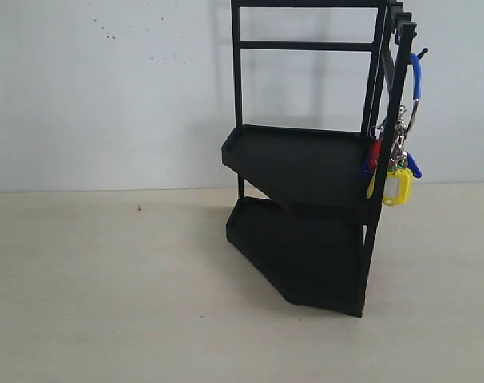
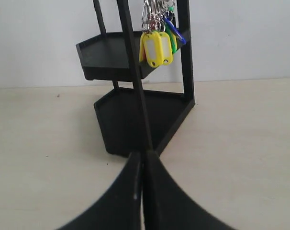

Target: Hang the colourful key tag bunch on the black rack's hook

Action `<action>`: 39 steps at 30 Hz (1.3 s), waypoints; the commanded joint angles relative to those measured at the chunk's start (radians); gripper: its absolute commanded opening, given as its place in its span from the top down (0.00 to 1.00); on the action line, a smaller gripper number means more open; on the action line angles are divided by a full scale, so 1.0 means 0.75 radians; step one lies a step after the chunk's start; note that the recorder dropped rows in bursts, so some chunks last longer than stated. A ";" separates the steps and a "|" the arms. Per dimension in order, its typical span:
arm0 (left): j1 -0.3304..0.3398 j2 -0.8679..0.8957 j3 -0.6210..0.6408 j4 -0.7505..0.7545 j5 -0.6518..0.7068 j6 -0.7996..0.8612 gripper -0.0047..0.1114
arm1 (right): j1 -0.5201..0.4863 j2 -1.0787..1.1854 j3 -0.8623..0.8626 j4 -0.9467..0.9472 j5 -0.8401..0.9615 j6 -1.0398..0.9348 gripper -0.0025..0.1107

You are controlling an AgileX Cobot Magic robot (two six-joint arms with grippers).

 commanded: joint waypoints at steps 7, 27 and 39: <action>-0.001 -0.003 0.004 0.007 -0.010 0.005 0.92 | -0.005 -0.006 -0.001 -0.360 0.185 0.412 0.98; -0.001 -0.003 0.004 0.007 -0.010 0.005 0.92 | -0.125 -0.006 -0.001 -0.354 0.184 0.412 0.98; -0.001 -0.003 0.004 0.007 -0.010 0.005 0.92 | -0.124 -0.006 -0.001 -0.343 0.184 0.412 0.98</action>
